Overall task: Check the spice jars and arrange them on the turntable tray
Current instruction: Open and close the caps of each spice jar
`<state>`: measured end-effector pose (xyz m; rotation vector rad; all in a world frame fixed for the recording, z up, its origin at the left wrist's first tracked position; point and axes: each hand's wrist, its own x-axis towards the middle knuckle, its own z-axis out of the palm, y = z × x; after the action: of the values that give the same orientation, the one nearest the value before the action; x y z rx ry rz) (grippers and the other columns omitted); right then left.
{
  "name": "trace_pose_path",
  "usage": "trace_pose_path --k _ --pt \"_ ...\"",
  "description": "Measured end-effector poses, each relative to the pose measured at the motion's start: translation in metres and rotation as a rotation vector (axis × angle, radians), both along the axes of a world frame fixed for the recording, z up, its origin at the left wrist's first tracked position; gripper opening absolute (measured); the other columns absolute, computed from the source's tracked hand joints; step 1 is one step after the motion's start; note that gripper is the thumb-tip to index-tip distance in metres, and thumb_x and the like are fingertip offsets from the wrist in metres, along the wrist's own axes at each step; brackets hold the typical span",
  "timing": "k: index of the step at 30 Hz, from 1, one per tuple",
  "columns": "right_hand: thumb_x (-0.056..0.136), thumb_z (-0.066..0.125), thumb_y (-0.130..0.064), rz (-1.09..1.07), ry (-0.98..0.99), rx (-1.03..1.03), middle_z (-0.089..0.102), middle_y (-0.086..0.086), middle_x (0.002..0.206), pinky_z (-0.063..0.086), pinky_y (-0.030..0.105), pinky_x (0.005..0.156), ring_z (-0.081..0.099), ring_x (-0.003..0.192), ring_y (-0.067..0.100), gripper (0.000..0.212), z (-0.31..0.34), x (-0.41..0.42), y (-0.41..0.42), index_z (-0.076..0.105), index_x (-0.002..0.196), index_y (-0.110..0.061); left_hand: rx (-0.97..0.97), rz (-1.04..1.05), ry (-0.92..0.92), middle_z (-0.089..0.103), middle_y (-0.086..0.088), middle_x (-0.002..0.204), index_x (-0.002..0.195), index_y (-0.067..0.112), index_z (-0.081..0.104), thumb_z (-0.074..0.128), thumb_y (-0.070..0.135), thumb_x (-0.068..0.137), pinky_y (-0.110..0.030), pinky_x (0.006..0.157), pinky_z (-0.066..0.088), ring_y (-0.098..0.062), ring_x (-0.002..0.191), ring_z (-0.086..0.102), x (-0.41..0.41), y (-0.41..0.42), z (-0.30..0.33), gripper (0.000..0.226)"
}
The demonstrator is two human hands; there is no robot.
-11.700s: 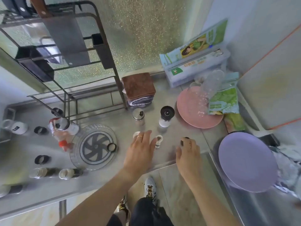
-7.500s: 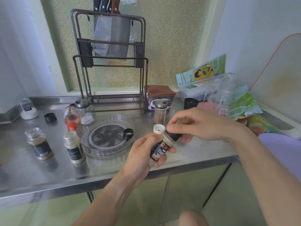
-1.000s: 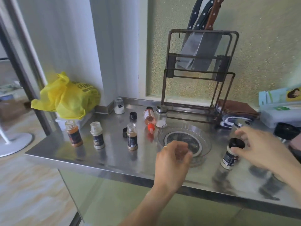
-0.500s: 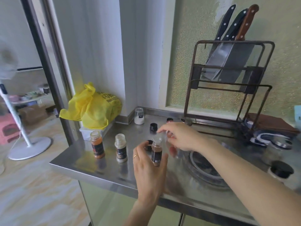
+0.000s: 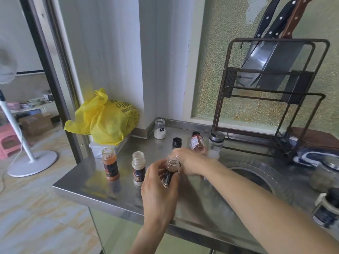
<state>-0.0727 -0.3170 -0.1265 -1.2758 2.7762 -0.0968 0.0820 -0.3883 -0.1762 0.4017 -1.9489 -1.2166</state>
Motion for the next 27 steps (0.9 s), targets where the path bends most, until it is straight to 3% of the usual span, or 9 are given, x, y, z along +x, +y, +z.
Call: trace_pose_path --k 4,7,9,11,14,20,22,27 --pt "0.082 0.076 -0.02 -0.044 0.059 -0.301 0.06 -0.005 0.108 0.047 0.034 0.088 0.062 0.105 0.022 0.035 0.024 0.005 0.021 0.064 0.113 -0.028 0.025 -0.014 0.034 0.071 0.014 0.106 0.114 0.032 0.062 0.076 0.021 0.083 -0.035 0.092 0.057 -0.001 0.102 0.068 -0.001 0.003 0.0 0.036" --pt "0.084 0.076 -0.019 -0.132 -0.179 -0.644 0.059 -0.018 0.092 0.049 0.031 0.08 0.065 0.081 0.012 0.035 0.056 0.017 0.05 0.07 0.116 -0.03 0.051 -0.061 0.058 0.071 0.013 0.107 0.116 0.029 0.063 0.077 0.018 0.084 -0.033 0.092 0.058 -0.001 0.101 0.069 -0.005 0.012 0.001 0.037" --pt "0.087 0.077 -0.012 -0.15 -0.455 -0.842 0.071 -0.005 0.094 0.059 0.036 0.079 0.075 0.079 0.021 0.026 0.072 0.028 0.07 0.075 0.109 -0.024 0.094 -0.115 0.08 0.071 0.012 0.107 0.117 0.029 0.064 0.077 0.016 0.085 -0.032 0.093 0.058 -0.003 0.101 0.069 -0.008 0.024 0.003 0.037" --pt "0.082 0.083 -0.009 -0.148 -0.526 -0.922 0.075 0.012 0.1 0.062 0.041 0.085 0.075 0.09 0.035 0.022 0.081 0.039 0.088 0.075 0.102 -0.016 0.14 -0.168 0.106 0.071 0.011 0.106 0.115 0.031 0.065 0.077 0.016 0.085 -0.032 0.093 0.058 -0.004 0.1 0.07 -0.01 0.038 0.006 0.036" --pt "0.076 0.089 -0.005 -0.121 -0.454 -0.851 0.076 0.004 0.089 0.057 0.026 0.079 0.072 0.077 0.025 0.028 0.081 0.046 0.111 0.07 0.095 -0.012 0.145 -0.24 0.14 0.072 0.012 0.106 0.116 0.032 0.064 0.077 0.016 0.087 -0.029 0.093 0.057 -0.005 0.101 0.07 -0.01 0.059 0.01 0.036" --pt "0.08 0.083 0.0 -0.101 -0.397 -0.646 0.078 0.002 0.111 0.06 0.032 0.096 0.075 0.101 0.019 0.045 0.082 0.055 0.151 0.074 0.119 -0.019 0.068 -0.353 0.179 0.07 0.008 0.115 0.128 0.027 0.063 0.073 0.014 0.092 -0.033 0.094 0.056 -0.017 0.11 0.069 -0.009 0.08 0.006 0.04" --pt "0.081 0.082 -0.001 -0.096 -0.375 -0.581 0.079 0.0 0.111 0.06 0.037 0.097 0.076 0.102 0.017 0.043 0.082 0.054 0.158 0.076 0.118 -0.022 0.02 -0.351 0.17 0.07 0.007 0.116 0.131 0.025 0.063 0.073 0.02 0.092 -0.035 0.093 0.057 -0.018 0.111 0.068 -0.011 0.082 0.003 0.041" --pt "0.079 0.085 -0.034 -0.174 -0.171 -0.36 0.079 -0.005 0.092 0.062 0.034 0.085 0.075 0.083 0.008 0.022 0.089 0.057 0.156 0.077 0.1 -0.031 -0.058 -0.352 0.116 0.074 0.013 0.113 0.129 0.026 0.066 0.074 0.032 0.091 -0.033 0.088 0.06 -0.004 0.103 0.072 -0.016 0.08 -0.001 0.039"
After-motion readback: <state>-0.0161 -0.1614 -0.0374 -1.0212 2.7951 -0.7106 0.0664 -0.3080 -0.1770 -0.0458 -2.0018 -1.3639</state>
